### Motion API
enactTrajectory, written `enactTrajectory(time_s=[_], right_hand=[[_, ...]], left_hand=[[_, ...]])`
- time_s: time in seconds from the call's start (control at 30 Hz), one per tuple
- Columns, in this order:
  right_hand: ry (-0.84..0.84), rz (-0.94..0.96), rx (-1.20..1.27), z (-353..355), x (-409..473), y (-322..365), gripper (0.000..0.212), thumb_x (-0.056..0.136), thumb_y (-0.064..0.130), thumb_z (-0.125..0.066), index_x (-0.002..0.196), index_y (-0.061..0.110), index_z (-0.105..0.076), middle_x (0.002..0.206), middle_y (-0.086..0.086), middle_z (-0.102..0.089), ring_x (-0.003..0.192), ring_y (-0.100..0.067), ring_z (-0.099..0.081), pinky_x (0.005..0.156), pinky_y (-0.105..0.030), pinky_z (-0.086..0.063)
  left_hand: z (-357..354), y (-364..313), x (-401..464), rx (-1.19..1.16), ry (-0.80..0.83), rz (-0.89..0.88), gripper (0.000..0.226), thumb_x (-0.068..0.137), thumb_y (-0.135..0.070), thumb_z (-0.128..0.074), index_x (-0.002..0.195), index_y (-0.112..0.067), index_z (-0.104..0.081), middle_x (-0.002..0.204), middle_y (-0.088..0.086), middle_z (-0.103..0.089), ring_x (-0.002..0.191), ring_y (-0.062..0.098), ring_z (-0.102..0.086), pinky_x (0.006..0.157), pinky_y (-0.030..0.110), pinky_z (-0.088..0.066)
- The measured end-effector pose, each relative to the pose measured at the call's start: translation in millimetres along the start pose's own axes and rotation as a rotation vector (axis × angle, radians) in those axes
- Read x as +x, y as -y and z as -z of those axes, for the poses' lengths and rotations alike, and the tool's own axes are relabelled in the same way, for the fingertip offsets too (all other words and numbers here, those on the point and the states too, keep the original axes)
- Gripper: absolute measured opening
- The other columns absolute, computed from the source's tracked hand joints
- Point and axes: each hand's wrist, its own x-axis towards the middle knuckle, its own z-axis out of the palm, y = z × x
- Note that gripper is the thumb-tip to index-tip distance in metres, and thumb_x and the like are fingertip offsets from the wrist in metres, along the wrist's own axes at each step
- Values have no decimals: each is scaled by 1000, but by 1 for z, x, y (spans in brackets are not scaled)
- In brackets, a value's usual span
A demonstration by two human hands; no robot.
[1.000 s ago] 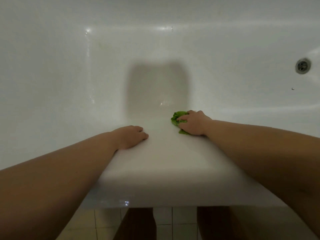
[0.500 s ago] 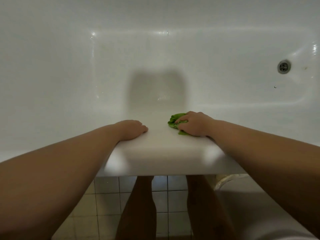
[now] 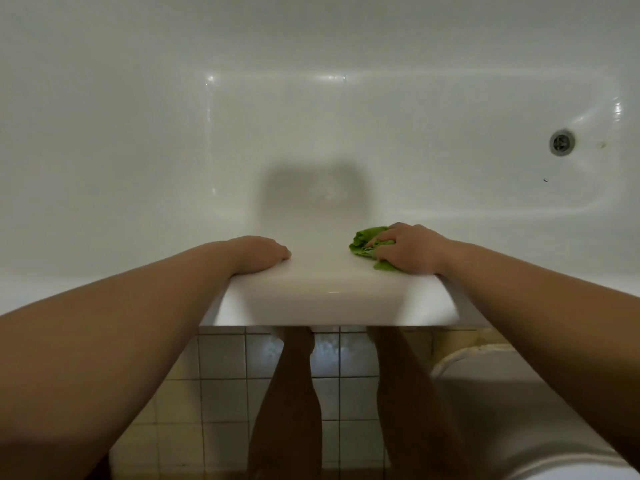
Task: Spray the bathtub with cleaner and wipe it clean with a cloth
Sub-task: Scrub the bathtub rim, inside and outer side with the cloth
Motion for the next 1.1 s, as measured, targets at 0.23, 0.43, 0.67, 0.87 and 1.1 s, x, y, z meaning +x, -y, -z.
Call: enactTrajectory(time_s=[0.23, 0.43, 0.67, 0.87, 1.1], right_hand=[[1, 156, -53, -23, 0, 72, 45, 100, 55, -46, 142, 43, -56, 153, -1, -44, 134, -30, -44, 111, -42, -37], [-1, 129, 85, -18, -13, 62, 33, 95, 48, -59, 127, 44, -66, 135, 6, -57, 113, -20, -57, 99, -37, -48], [14, 51, -80, -41, 25, 125, 49, 99, 56, -44, 146, 46, -49, 153, -2, -43, 134, -34, -42, 109, -42, -39], [-17, 169, -11, -38, -20, 112, 47, 97, 59, -48, 141, 45, -55, 146, 2, -46, 127, -30, -48, 107, -43, -41], [48, -40, -123, -43, 53, 130, 55, 102, 55, -41, 154, 36, -44, 158, -9, -38, 139, -35, -40, 112, -37, -32]], left_hand=[[3, 41, -26, -61, 24, 52, 50, 113, -42, -26, 158, -26, -36, 167, 5, -29, 153, 27, -26, 125, 43, -16], [6, 48, -48, -102, 21, 4, 53, 112, -45, -27, 161, -24, -30, 169, -1, -24, 156, 21, -21, 124, 36, -12], [5, 58, -36, -18, 16, -40, 49, 114, -34, -26, 160, -19, -33, 168, 4, -26, 154, 23, -24, 123, 35, -16], [4, 81, -30, -7, 16, -58, 48, 114, -34, -23, 158, -20, -36, 167, 6, -30, 152, 25, -29, 122, 39, -19], [2, 90, -8, 0, 25, -76, 48, 115, -28, -22, 161, -14, -29, 169, 7, -24, 154, 22, -25, 117, 28, -16]])
